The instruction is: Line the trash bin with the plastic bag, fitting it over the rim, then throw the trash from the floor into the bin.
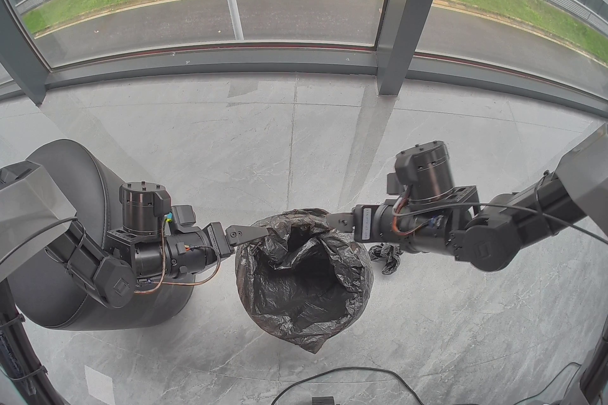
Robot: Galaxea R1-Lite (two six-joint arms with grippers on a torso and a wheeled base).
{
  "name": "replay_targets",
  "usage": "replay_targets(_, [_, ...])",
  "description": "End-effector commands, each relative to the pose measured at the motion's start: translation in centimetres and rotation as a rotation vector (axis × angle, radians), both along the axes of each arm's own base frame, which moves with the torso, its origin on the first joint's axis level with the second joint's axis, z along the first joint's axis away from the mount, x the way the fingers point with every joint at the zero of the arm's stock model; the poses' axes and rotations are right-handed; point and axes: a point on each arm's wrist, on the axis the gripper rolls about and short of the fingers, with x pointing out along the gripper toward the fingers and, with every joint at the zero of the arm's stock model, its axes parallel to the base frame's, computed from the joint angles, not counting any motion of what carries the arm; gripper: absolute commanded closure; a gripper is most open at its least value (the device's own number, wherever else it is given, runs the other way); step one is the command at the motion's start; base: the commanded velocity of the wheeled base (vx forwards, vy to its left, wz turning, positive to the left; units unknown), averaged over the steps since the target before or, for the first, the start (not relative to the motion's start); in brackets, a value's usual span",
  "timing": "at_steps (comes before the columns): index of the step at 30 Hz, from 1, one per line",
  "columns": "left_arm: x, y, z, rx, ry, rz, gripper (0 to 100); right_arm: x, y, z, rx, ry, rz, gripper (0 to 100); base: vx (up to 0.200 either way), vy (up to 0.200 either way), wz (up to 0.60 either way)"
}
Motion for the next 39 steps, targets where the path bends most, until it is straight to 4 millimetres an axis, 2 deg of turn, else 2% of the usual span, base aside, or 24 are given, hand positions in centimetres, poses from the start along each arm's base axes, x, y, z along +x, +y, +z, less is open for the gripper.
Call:
replay_targets(1, [-0.1, -1.5, -1.0, 0.097, -0.031, 0.037, 0, 3.5, -6.8, -2.1, -0.063, 0.079, -0.177, 0, 0.0, 0.0, 0.0])
replay_targets(4, [-0.2, -1.4, -1.1, 0.095, -0.027, 0.033, 0, 6.0, -8.9, -4.0, -0.118, 0.082, -0.168, 0, 0.0, 0.0, 0.0])
replay_targets(6, [-0.1, -1.5, -1.1, 0.095, -0.027, 0.033, 0, 7.7, -9.4, -4.9, -0.11, 0.083, -0.143, 0, 0.0, 0.0, 0.0])
replay_targets(9, [-0.1, -1.4, -1.2, 0.094, -0.024, 0.034, 0, 10.2, -9.2, -6.0, -0.105, 0.083, -0.15, 0, 0.0, 0.0, 0.0])
replay_targets(14, [0.0, -1.5, -1.7, 0.1, -0.011, 0.031, 0, 13.1, -9.1, -8.7, -0.121, 0.133, -0.166, 0, 0.0, 0.0, 0.0])
replay_targets(17, [0.1, -1.5, -1.8, 0.101, -0.008, 0.031, 0, 14.0, -9.2, -9.1, -0.123, 0.139, -0.173, 0, 0.0, 0.0, 0.0])
replay_targets(22, [0.2, -1.6, -2.4, 0.107, 0.008, 0.029, 0, 16.1, -8.8, -11.0, -0.156, 0.186, -0.182, 0, 0.0, 0.0, 0.0])
replay_targets(25, [0.3, -1.6, -2.5, 0.107, 0.01, 0.029, 0, 16.6, -8.6, -10.8, -0.174, 0.208, -0.194, 0, 0.0, 0.0, 0.0])
replay_targets(33, [0.3, -1.6, -2.7, 0.109, 0.014, 0.028, 0, 16.3, -8.3, -11.1, -0.183, 0.242, -0.191, 0, 0.0, 0.0, 0.0])
replay_targets(39, [1.2, -0.9, -2.8, 0.101, 0.015, 0.054, 0, 16.2, -8.3, -12.0, -0.189, 0.281, -0.196, 0, 0.0, 0.0, 0.0])
